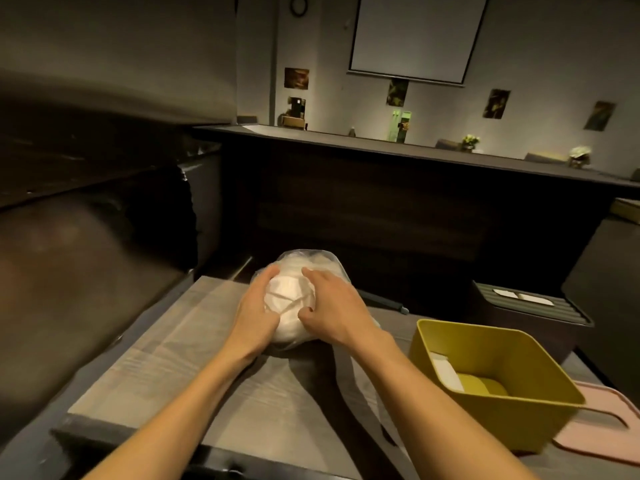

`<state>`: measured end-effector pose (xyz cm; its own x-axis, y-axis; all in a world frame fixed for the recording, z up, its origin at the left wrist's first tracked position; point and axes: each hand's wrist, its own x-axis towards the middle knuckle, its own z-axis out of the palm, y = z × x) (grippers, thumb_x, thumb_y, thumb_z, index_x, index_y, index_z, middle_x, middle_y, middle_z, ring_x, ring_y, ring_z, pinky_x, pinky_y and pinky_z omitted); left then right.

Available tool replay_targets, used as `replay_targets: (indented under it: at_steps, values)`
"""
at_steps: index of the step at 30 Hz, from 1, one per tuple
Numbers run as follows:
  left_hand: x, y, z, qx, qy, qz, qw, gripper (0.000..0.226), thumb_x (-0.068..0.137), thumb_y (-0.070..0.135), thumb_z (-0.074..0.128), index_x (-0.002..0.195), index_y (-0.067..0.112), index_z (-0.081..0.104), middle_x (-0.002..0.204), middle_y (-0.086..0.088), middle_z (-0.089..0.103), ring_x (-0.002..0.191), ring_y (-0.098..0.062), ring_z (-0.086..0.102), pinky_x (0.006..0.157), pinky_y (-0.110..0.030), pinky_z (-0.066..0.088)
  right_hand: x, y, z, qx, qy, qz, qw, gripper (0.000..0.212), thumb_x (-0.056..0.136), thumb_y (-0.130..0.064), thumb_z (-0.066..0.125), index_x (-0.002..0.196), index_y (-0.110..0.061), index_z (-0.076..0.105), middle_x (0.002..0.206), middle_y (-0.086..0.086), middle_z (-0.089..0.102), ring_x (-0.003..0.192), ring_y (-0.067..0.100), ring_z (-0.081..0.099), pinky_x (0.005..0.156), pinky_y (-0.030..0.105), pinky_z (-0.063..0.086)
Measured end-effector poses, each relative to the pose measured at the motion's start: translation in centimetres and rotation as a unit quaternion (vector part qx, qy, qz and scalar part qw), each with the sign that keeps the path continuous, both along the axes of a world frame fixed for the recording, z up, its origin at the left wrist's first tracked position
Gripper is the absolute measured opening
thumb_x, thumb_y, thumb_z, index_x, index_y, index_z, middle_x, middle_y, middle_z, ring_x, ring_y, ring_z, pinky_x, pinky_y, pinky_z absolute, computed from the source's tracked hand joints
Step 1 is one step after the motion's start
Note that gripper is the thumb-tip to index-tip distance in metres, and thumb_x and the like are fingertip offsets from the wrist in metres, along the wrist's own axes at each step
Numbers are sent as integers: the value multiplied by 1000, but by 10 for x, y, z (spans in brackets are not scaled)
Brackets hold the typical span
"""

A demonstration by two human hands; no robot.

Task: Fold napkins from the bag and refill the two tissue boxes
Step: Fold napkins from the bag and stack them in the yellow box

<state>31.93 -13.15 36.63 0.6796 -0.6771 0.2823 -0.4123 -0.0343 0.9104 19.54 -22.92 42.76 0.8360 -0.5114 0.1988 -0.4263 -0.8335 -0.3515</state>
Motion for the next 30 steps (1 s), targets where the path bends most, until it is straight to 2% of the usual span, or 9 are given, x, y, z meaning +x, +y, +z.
replay_targets:
  at_steps: [5,8,12,14,17,21,23,25,30]
  values:
    - [5,4,-5,-67,32,-22,997,102,58,43,63,151,36,24,137,22,49,121,13,51,93,-8,43,5,-4,-3,-33,-14,20,999,80,90,-36,66,161,-24,32,165,3,35,150,22,32,122,41,25]
    - [6,4,-6,-72,10,-42,996,103,61,38,66,152,35,17,139,26,44,123,20,47,95,-5,43,16,-2,-6,-59,2,29,998,72,94,-38,62,160,-24,35,163,2,39,149,20,33,121,43,21]
    - [5,3,-8,-92,18,-28,995,99,68,17,60,154,38,16,152,10,41,139,-1,43,110,-26,42,30,-1,-6,-114,-15,23,993,44,99,-34,56,142,-25,59,138,2,63,128,23,55,108,44,31]
    - [5,4,-8,-88,9,3,996,99,70,16,57,158,34,16,156,9,37,143,-6,39,114,-32,40,33,-4,-8,-142,-34,19,989,38,103,-31,52,139,-30,64,129,0,70,122,22,61,106,42,33]
    - [3,4,-7,-68,-33,56,996,97,72,20,56,161,28,17,157,7,35,144,-10,35,117,-37,37,32,-8,-9,-149,-55,25,987,37,107,-27,47,140,-30,63,129,-2,71,122,21,62,106,41,34]
    - [1,4,-7,-34,-78,80,993,95,74,26,56,160,31,16,156,7,37,144,-15,36,119,-47,37,24,-9,-7,-133,-93,27,986,38,106,-25,49,140,-30,63,131,-4,71,124,19,60,108,40,35]
    - [1,4,-7,-23,-88,87,992,95,75,29,57,158,36,14,156,7,38,145,-19,37,117,-52,38,21,-10,-3,-98,-159,19,982,34,105,-25,51,136,-29,67,125,-5,73,119,16,63,108,40,40]
    - [1,5,-7,-17,-89,90,992,93,74,29,56,156,40,12,156,5,38,147,-22,35,117,-55,38,19,-11,0,-74,-220,14,973,30,104,-24,54,127,-27,71,115,-6,75,108,14,67,100,42,50]
    - [-1,4,-10,-12,-104,74,992,89,75,29,54,154,44,14,156,3,38,145,-25,36,115,-57,40,19,-12,0,-84,-215,26,973,20,101,-22,60,118,-22,71,108,-4,74,101,14,68,93,41,55]
